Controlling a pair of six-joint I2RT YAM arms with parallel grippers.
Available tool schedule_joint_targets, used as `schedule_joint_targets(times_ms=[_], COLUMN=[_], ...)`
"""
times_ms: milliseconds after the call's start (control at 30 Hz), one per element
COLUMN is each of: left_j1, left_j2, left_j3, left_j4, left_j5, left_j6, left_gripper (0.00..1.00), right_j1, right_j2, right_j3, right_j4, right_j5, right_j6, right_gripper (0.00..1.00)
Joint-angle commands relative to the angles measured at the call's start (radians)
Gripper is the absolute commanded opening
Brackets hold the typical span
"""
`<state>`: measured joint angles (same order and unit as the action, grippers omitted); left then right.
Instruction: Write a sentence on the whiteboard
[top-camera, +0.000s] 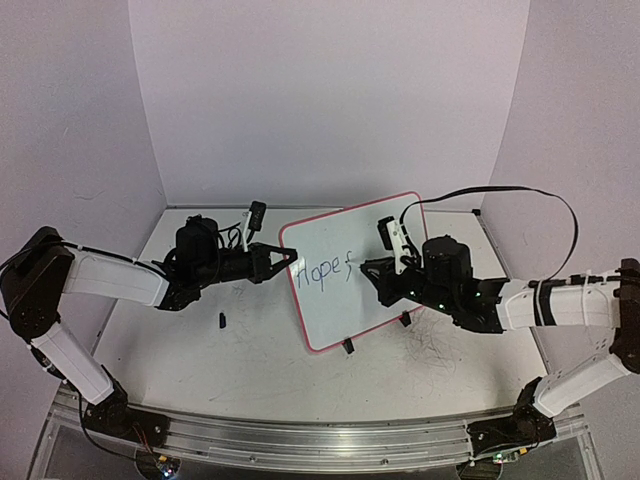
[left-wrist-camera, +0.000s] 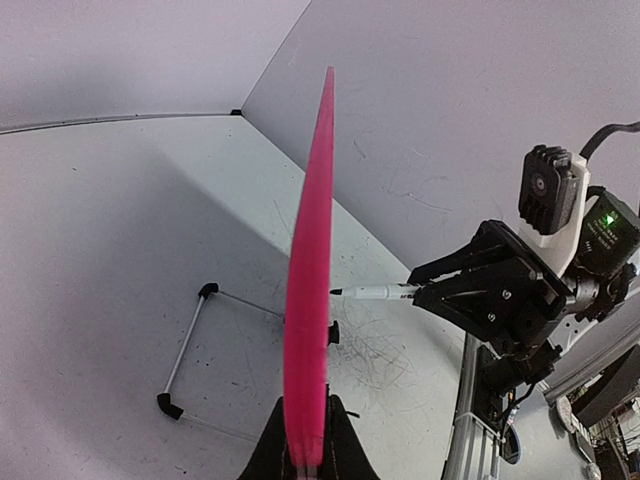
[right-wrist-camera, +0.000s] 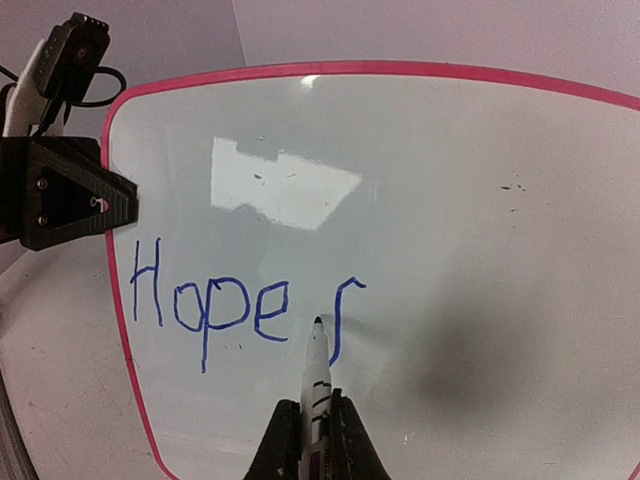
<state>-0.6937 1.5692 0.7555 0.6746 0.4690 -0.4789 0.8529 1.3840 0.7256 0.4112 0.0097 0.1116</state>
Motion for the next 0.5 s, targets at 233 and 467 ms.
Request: schedule_joint_targets(times_ms=[233,467], left_j1=[0.002,0.002], left_j2=[-0.017,-0.012], left_j3=[-0.007,0.0], left_j4=[-0.014,-0.015], left_j5=[-0.037,-0.035], left_j6=[0.08,0.078], left_gripper=[0.0,0.0], right_j1=[-0.004,-0.008], right_j2=[0.016,-0.009], right_j3=[0.029,0.016], right_j4=[0.044,0.028], right_j5=[0.066,0.132], right_j6=[-0.006,0.005], right_gripper=[0.0,0.0])
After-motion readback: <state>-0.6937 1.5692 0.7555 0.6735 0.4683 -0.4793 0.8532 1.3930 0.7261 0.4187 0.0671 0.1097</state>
